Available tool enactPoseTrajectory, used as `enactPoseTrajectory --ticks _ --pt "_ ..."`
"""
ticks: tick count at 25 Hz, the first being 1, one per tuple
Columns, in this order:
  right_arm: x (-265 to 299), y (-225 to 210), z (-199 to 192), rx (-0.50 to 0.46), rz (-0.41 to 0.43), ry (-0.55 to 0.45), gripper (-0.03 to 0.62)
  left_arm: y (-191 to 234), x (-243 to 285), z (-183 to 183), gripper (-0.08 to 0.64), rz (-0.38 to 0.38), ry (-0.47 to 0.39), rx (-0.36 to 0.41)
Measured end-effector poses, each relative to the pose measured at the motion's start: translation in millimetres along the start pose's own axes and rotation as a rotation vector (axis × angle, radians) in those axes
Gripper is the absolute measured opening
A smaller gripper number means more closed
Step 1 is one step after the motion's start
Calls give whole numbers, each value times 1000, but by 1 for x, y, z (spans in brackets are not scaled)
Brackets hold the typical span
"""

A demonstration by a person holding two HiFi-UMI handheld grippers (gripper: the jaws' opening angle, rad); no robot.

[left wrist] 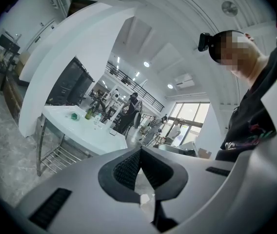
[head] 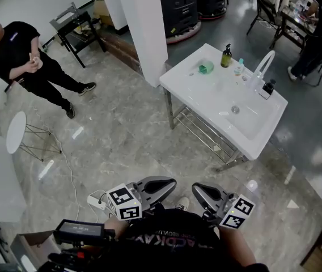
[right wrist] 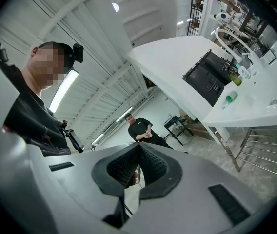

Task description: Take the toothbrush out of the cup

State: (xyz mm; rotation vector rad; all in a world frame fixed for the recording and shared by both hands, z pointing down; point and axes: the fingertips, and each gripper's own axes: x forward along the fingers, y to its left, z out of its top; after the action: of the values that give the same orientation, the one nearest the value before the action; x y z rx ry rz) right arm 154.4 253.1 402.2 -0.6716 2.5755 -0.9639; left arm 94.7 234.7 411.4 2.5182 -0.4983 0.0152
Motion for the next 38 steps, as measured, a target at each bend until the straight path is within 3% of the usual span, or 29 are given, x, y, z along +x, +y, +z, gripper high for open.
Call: enactPoseTrajectory --ticks 21,31,38 --pt "41 -16 20 -46 -82 -18 9 37 -6 32 8 -61 9 -17" --pt "72 -31 41 -85 -143 -89 10 71 -26 67 8 -51 15 98" --pt "106 -41 44 -106 -179 -73 9 101 -41 77 8 -73 8 47"
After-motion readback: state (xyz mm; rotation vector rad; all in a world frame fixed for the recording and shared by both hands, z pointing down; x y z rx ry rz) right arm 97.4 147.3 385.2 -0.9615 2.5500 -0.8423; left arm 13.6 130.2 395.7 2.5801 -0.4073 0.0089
